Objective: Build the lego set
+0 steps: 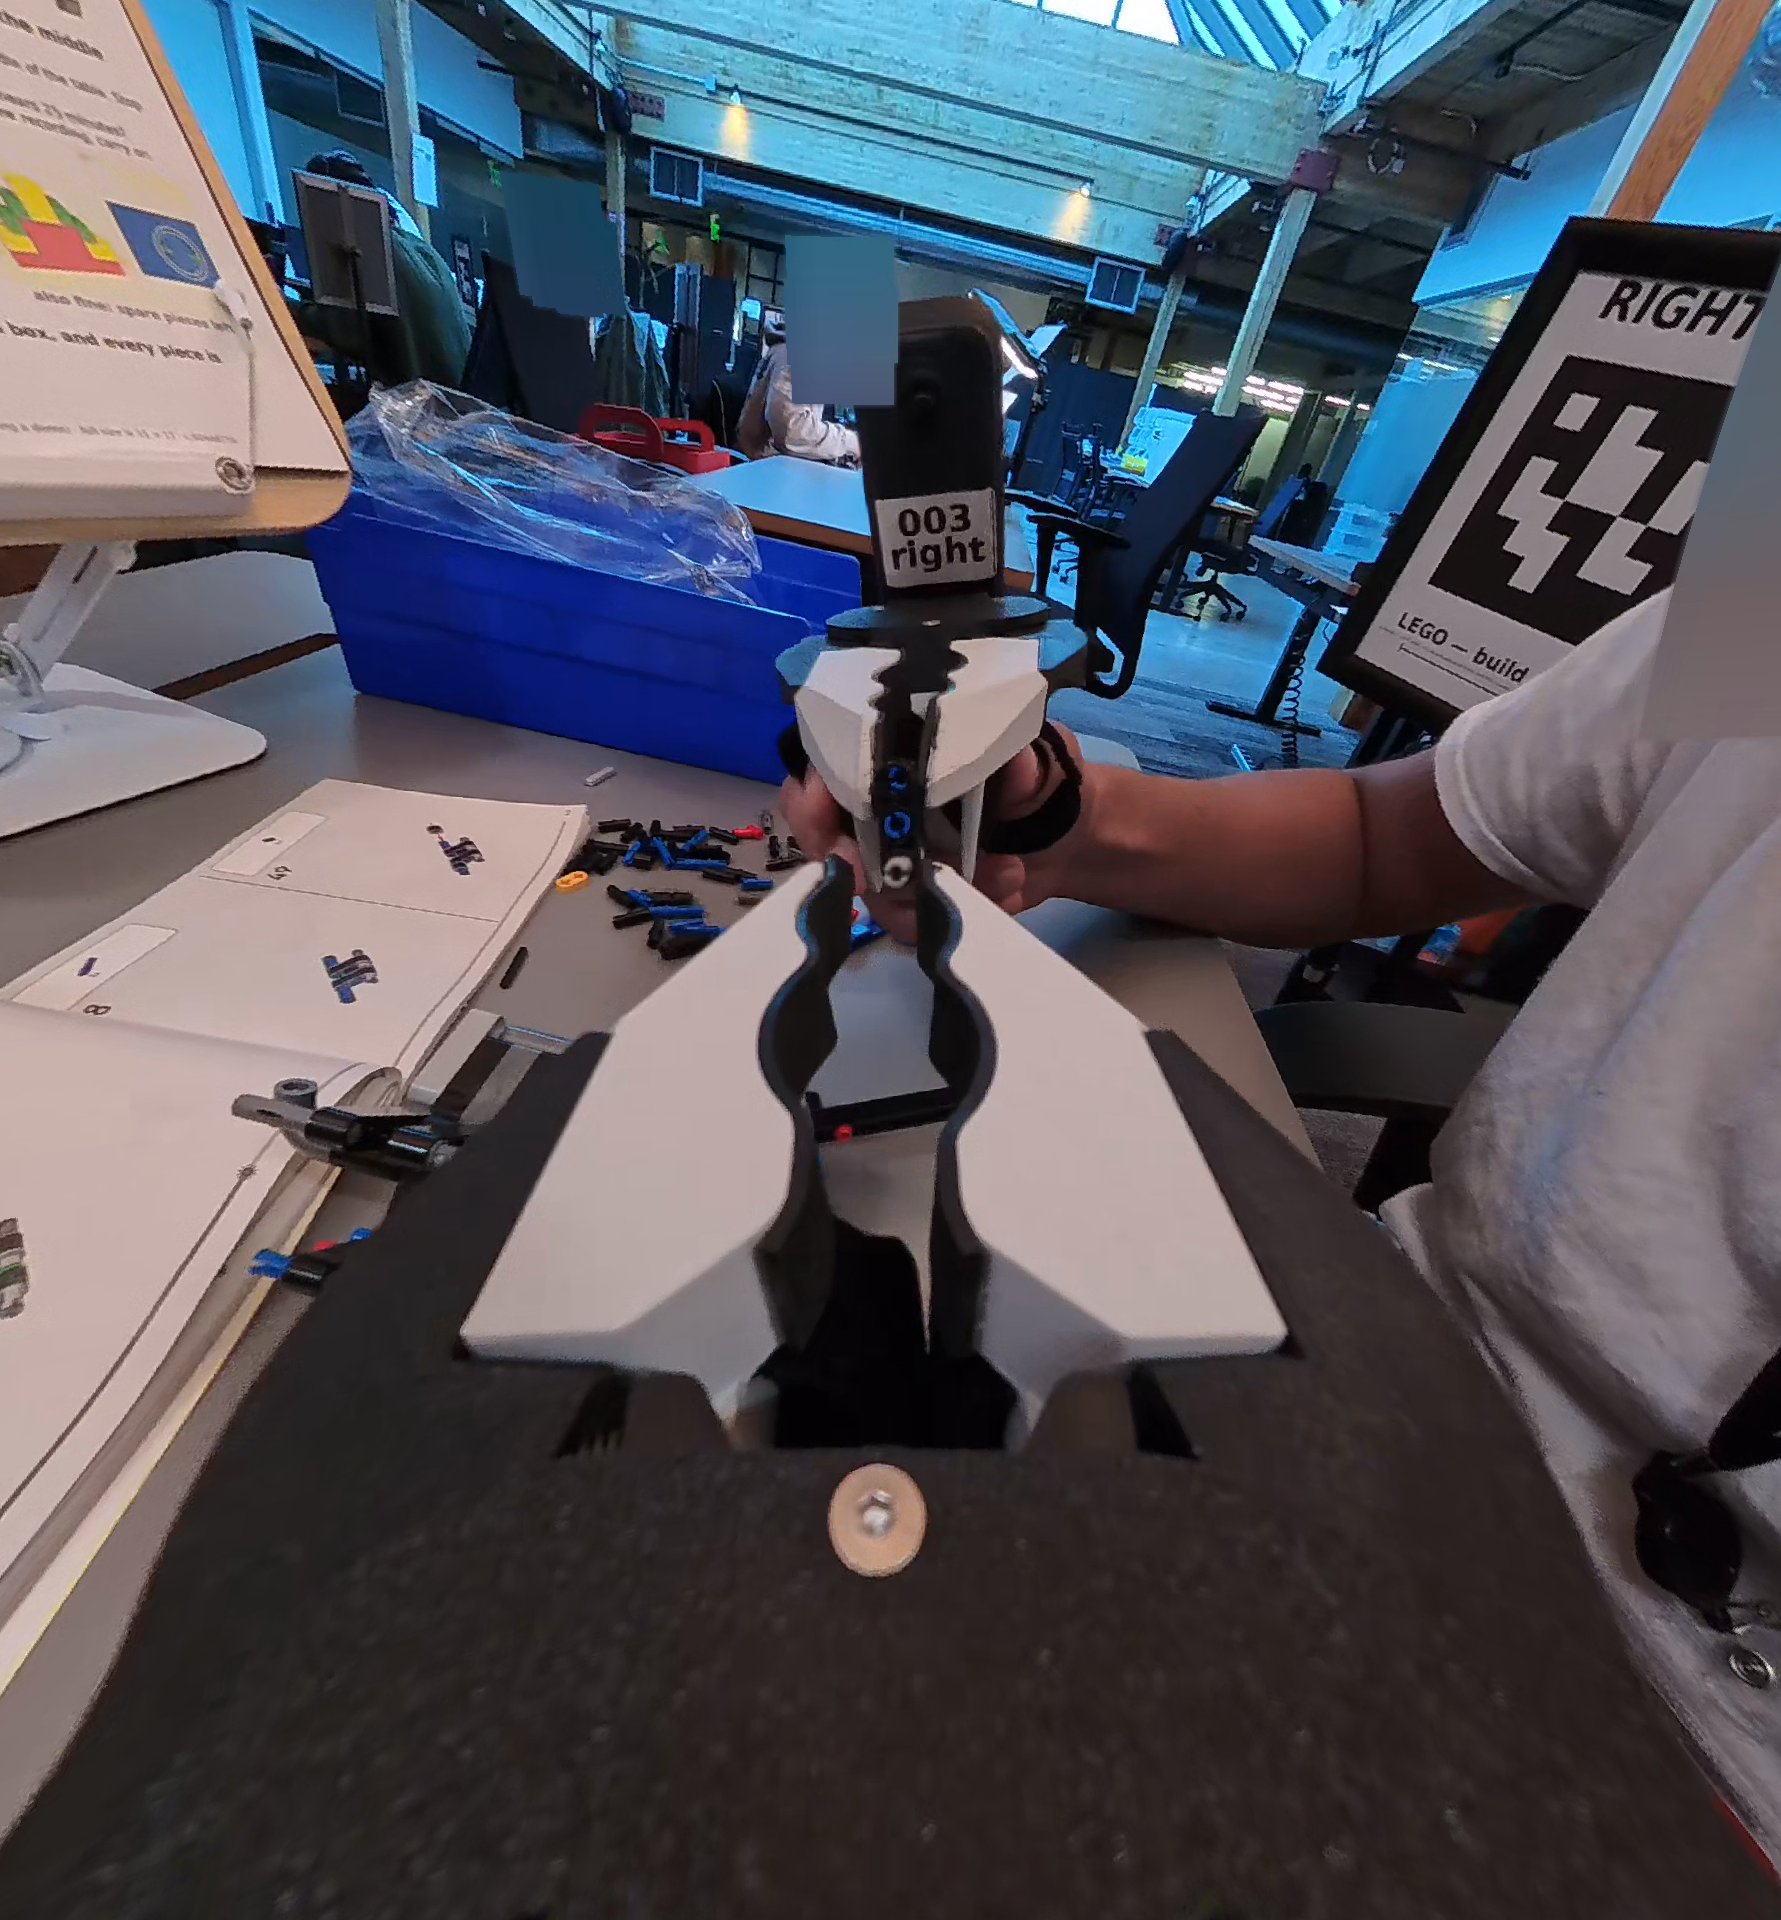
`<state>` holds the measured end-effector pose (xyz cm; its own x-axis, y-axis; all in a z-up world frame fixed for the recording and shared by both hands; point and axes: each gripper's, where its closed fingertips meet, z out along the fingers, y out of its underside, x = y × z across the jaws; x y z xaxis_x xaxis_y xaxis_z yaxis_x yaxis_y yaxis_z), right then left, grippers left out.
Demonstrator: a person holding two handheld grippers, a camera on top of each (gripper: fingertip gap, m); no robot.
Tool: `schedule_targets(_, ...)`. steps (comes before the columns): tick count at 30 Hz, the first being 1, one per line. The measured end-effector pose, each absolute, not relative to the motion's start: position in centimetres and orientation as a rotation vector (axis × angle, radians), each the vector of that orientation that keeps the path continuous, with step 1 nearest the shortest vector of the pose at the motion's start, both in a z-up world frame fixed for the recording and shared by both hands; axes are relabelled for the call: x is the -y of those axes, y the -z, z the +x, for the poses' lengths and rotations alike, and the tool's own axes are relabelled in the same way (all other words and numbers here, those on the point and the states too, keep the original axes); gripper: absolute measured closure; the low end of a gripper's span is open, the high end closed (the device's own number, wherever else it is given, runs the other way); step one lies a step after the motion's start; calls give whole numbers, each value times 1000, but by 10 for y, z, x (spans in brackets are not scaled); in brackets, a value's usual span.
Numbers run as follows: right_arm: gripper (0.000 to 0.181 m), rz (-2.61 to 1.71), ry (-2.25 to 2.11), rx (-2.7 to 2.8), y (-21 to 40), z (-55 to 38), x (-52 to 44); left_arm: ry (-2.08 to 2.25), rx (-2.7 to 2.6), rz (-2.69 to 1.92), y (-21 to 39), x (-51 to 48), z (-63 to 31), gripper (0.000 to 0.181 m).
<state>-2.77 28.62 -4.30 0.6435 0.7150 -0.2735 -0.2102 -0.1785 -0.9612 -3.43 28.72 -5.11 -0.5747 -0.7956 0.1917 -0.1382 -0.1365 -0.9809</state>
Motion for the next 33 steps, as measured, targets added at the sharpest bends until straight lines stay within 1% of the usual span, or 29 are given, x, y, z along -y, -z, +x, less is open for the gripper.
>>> schedule_targets(1, 175, -1545, -868, 437, 44, -28, -286, 1764, -1655, -1041, 51, -286, -35, 177)
schedule_targets(2, 175, -1547, -866, 437, 44, -28, -287, 1759, -1662, -1041, 52, -285, -35, 179)
schedule_targets(12, 175, -1534, -785, 453, 42, -27, -287, 1785, -1639, -1063, 52, -286, -34, 179)
schedule_targets(19, 164, -1565, -826, 473, 49, -35, -287, 1836, -1632, -1105, 57, -283, -31, 179)
schedule_targets(26, 170, -1502, -886, 399, 42, -35, -291, 2028, -1486, -1141, 50, -280, -28, 179)
schedule_targets(33, 173, -1418, -933, 326, 28, -30, -292, 2025, -1403, -1099, 39, -282, -28, 179)
